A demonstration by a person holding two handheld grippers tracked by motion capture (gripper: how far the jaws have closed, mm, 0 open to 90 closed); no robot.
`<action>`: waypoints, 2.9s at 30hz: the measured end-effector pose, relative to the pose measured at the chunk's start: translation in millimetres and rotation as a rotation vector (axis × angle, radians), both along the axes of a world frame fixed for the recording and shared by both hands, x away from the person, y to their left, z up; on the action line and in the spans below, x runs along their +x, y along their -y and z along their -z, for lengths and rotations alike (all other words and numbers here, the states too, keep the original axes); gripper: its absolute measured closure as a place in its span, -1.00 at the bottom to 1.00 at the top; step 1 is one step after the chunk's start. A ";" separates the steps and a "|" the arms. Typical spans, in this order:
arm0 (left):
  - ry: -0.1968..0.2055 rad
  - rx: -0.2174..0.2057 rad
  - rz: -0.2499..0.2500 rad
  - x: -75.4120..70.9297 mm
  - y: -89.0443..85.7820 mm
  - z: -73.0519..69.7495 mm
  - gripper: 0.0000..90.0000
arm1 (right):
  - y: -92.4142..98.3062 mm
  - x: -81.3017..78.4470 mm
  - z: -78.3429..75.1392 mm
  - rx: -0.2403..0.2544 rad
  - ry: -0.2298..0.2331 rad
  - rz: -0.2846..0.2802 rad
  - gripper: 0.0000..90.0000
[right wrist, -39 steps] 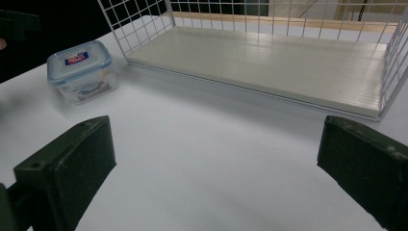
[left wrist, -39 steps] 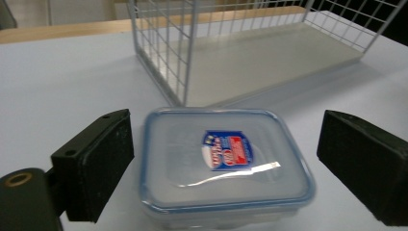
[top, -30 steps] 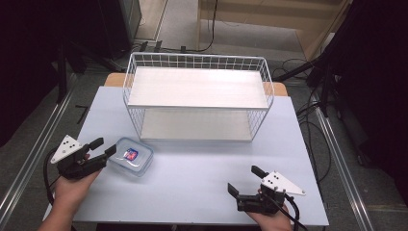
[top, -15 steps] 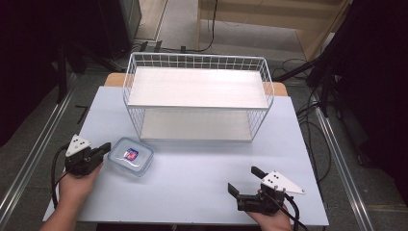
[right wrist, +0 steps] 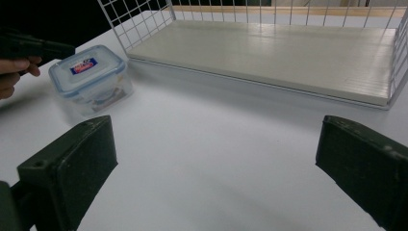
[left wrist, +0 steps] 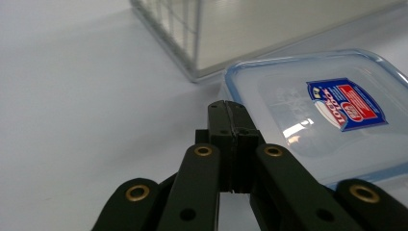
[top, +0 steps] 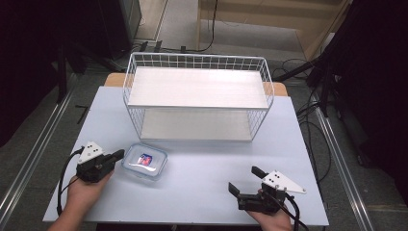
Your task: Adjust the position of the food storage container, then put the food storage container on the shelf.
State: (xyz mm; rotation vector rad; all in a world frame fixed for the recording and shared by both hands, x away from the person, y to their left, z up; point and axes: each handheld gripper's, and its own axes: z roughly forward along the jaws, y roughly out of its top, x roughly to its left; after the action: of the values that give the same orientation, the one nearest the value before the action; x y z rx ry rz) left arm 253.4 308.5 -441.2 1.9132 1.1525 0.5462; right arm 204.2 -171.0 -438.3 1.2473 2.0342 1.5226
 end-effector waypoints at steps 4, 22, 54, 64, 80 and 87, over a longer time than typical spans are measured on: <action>-0.002 -0.006 0.080 -7.8 24.5 0.8 1.00 | 0.9 0.2 -0.1 0.013 -0.009 0.004 -0.99; -0.045 0.018 0.111 -8.6 69.0 15.5 1.00 | 1.9 2.1 0.7 0.007 -0.009 0.000 -0.98; -0.013 -0.056 0.163 -40.2 94.3 -6.5 0.71 | 3.8 2.5 0.3 0.012 -0.009 0.002 -0.95; 0.020 -0.070 0.066 -54.6 72.0 -20.3 -0.10 | 2.4 9.7 -1.7 0.011 0.004 -0.006 -0.91; -0.019 -0.053 0.095 -42.2 82.9 -22.7 -1.00 | -23.9 27.4 -1.4 -0.040 0.020 -0.039 -0.85; -0.083 -0.115 0.124 -32.0 92.1 -18.0 -1.00 | -33.9 36.4 -9.2 -0.017 0.003 -0.054 -0.74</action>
State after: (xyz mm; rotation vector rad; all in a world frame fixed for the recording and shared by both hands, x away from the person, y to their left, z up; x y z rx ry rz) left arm 221.4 216.4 -423.3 1.9075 1.0851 0.3293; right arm 240.6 -137.1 -429.1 1.1925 2.0910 1.5267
